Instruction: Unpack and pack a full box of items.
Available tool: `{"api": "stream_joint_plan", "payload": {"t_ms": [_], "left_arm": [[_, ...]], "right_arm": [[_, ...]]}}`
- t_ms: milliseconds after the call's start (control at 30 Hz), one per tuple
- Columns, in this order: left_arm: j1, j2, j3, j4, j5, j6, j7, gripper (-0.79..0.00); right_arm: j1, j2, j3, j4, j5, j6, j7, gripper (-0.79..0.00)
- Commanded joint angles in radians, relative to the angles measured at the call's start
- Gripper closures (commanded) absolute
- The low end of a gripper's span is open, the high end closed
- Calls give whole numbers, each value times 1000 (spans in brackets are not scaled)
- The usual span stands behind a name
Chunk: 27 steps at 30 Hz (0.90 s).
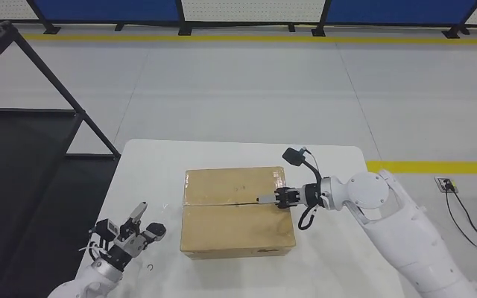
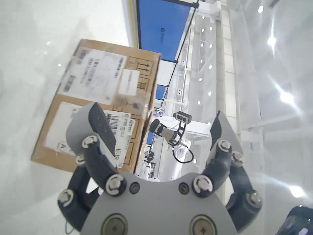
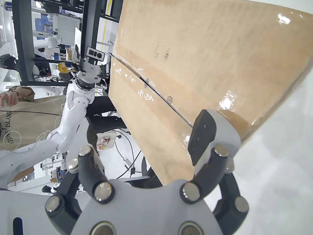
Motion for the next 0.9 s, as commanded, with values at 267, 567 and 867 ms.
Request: {"api": "stream_joint_plan", "payload": {"t_ms": [267,567,867], "left_arm": [[-141,-26,120,135,-20,52,62,-785],[-254,-62,231,259,-72,1,111,-785],[-310,-92,288,331,-121,-48,142,-785]], "right_arm": [[-1,-3,-7,1,-5,-5,10,-785],[12,-9,-27,-11,-24,6,28,-785],[26,-14,-40,-11,-36,14,44,-785]]}}
